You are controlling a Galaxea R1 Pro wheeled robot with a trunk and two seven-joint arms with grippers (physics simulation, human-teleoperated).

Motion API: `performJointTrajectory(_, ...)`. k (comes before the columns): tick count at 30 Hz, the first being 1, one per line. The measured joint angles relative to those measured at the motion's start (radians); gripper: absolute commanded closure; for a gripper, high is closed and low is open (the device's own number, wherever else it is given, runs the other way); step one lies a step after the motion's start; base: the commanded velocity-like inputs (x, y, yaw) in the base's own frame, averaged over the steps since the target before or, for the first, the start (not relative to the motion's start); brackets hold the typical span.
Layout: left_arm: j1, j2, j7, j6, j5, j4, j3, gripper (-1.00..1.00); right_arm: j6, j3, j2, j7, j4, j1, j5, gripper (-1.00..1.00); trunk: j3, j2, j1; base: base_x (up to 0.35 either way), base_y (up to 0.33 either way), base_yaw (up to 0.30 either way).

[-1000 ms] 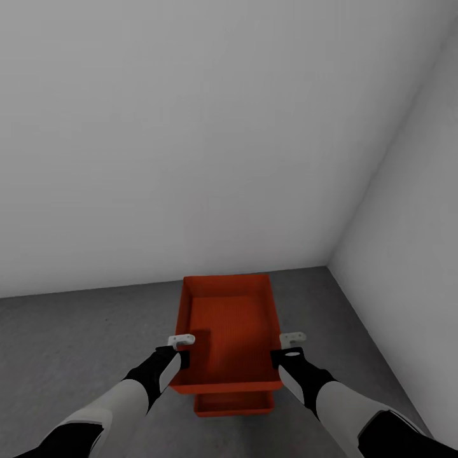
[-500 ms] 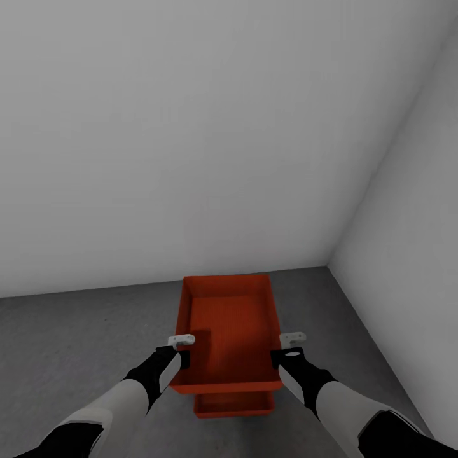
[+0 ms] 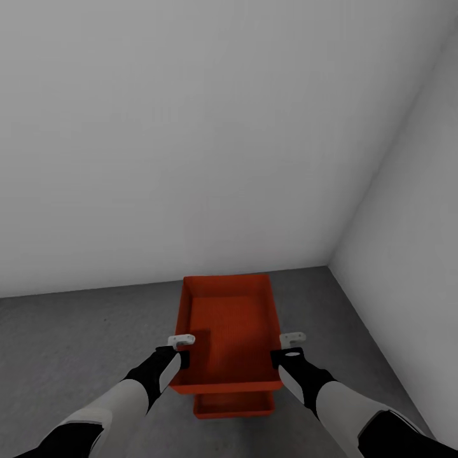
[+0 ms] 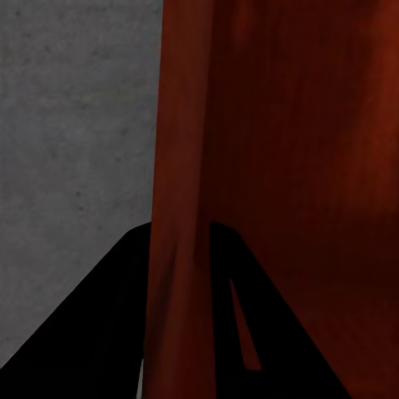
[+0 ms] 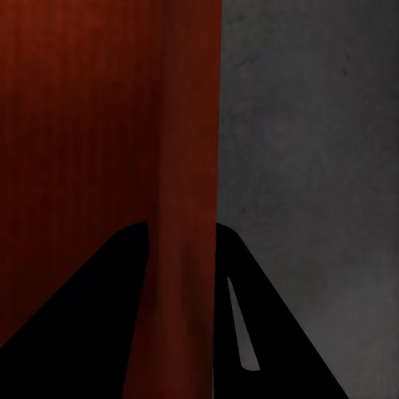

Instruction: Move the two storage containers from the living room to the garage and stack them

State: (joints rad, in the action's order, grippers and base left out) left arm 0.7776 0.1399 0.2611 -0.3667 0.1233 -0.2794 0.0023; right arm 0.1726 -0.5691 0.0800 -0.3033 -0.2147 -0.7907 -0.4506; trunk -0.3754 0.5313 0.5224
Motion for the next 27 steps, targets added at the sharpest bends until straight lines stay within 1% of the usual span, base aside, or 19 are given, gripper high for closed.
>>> performJointTrajectory(27,0.000,-0.001,0.000,-0.001,0.000,0.000,0.000,1.00,0.000,0.001,0.001,0.000,0.001,0.000,0.000,1.00,-0.085,0.189,0.104,0.000,0.000,0.000)
